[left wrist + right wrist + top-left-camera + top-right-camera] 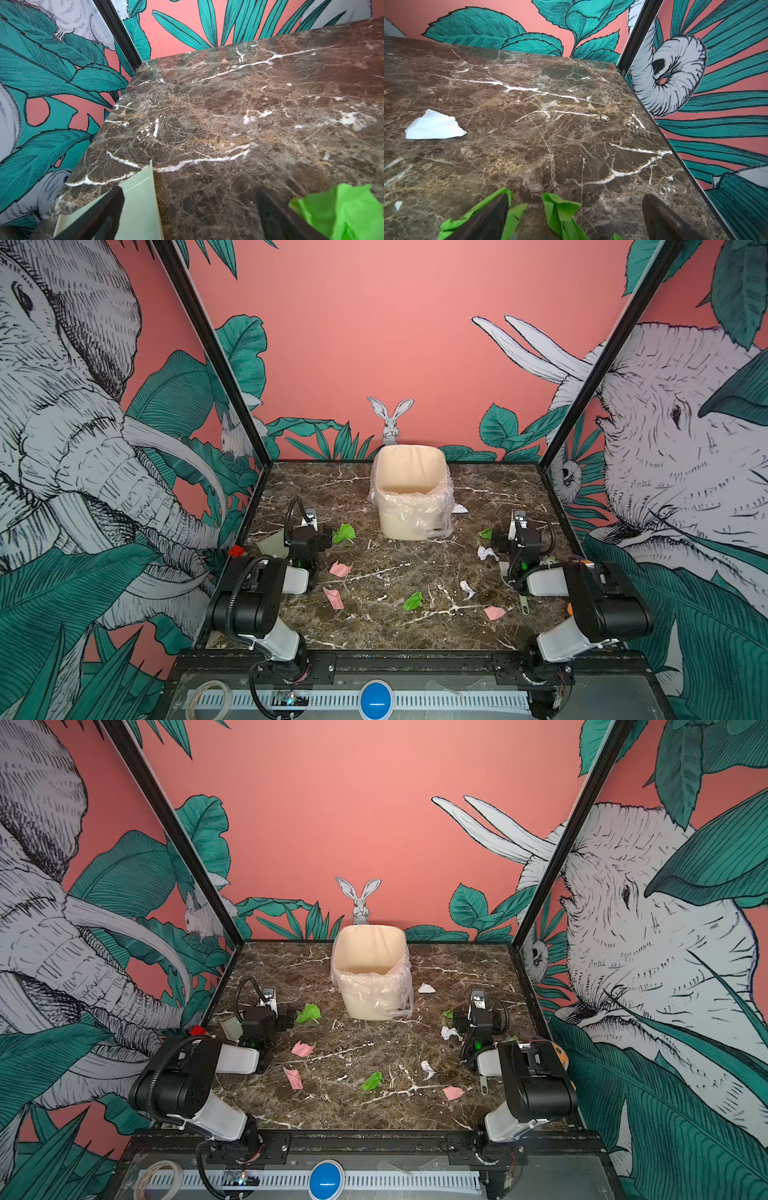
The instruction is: Sweep away the paper scraps from the table
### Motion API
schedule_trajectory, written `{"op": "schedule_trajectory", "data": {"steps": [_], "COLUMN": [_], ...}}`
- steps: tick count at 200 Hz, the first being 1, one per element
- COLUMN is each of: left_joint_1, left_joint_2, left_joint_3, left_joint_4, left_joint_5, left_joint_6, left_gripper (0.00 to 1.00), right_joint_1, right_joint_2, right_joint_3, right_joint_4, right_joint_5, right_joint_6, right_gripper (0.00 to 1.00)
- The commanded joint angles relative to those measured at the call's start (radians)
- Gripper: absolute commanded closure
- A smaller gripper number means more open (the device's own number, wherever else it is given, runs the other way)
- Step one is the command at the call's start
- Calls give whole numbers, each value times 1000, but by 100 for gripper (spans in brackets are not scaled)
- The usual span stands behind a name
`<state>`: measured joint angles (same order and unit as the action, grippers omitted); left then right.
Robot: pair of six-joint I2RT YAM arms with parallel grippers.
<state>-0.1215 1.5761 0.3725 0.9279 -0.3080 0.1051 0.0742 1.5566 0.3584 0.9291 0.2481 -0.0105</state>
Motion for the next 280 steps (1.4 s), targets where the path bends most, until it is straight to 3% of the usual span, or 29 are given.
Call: {"op": "schedule_trajectory", "data": {"steps": [1, 244, 262, 280], "left_joint_1": [5, 6, 4, -1], "left_joint_2": [-21, -22, -73, -216], "left_joint_3": [9, 6, 8, 79], "left_joint_4": [8, 13, -14, -303], "left_joint_5": [-6, -7, 9, 4], "left_joint_6": [-5, -5, 22, 14], "left_gripper": [0, 0, 0, 0], "right_joint_1": [4, 4, 29, 58], "right_joint_2": [-4, -12, -110, -210], "right_joint_3": [13, 11, 54, 170], "right_joint_4": [29, 29, -124, -413], "right_joint_5": [8, 21, 21, 33], "right_joint_6": [6, 5, -26, -23], "right_gripper": [1, 1, 1, 1]}}
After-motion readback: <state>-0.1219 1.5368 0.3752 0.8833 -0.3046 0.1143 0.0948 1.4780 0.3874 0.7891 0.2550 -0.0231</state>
